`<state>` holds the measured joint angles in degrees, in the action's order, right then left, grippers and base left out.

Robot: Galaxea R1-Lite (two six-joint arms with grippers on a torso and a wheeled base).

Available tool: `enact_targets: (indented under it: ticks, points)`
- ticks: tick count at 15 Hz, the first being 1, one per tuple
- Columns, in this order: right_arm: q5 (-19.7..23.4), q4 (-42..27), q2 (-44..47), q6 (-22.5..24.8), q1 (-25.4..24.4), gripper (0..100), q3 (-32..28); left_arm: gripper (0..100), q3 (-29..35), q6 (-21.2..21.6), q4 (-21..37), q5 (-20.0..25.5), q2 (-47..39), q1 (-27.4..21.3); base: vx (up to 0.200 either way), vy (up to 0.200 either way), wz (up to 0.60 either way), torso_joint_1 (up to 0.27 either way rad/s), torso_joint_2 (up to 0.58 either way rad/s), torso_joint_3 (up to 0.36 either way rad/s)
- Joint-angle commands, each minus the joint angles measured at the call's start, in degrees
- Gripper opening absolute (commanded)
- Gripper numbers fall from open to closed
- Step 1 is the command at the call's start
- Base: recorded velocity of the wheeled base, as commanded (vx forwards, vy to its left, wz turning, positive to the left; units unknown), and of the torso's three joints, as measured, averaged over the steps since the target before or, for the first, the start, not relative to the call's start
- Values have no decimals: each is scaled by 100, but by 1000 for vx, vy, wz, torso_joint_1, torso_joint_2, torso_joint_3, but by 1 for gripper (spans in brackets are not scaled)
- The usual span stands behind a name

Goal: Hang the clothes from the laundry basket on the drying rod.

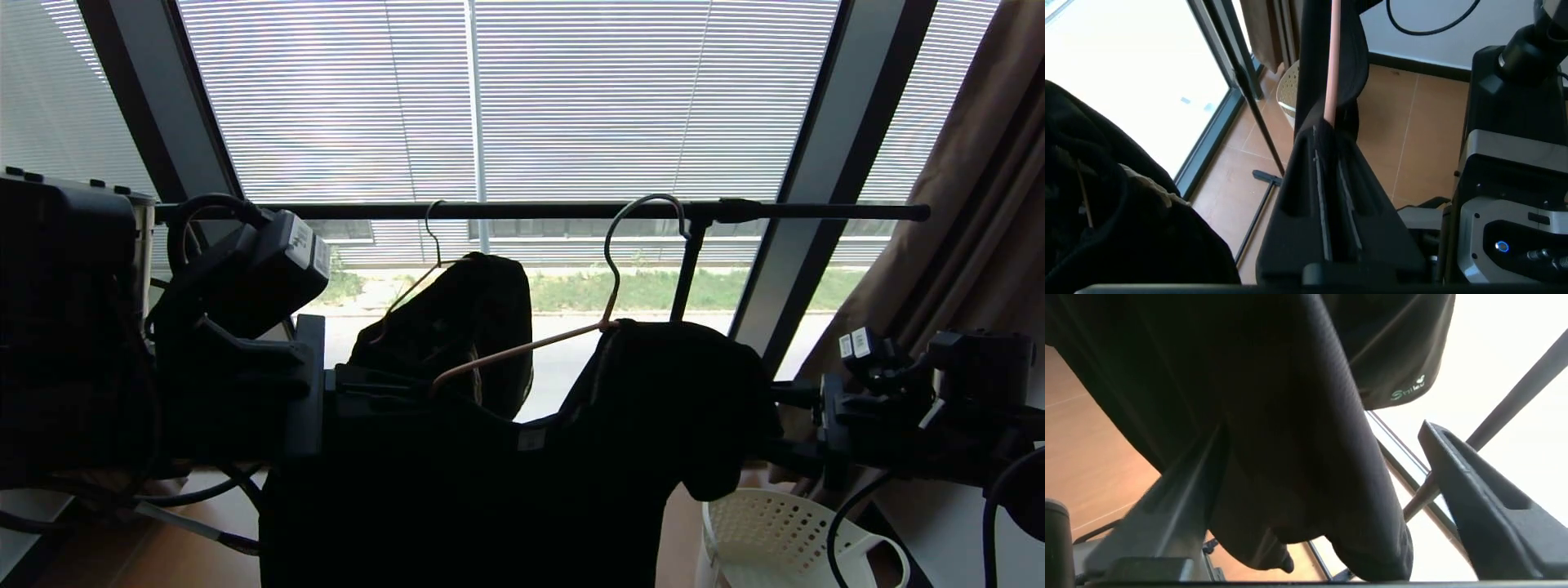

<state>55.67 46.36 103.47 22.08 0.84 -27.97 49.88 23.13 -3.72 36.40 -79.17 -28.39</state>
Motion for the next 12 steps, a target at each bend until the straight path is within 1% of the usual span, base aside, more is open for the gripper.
enact_targets:
  ticks: [1, 6, 10, 12]
  points:
    - [5, 5, 15, -2, 21, 0, -7, 0, -5, -1, -6, -1, 33, 0, 0, 0, 0, 0, 0, 0]
    - [22, 13, -11, -19, 347, 0, -130, 0, -137, -10, 3, -1, 226, 62, 0, 0, 0, 0, 0, 0]
    - [22, 5, -29, -28, 487, 0, -192, 0, -225, -168, 3, -1, 402, 132, 0, 0, 0, 0, 0, 0]
    - [22, 5, -29, -28, 540, 0, -209, 0, -251, -168, 3, -1, 446, 202, 0, 0, 0, 0, 0, 0]
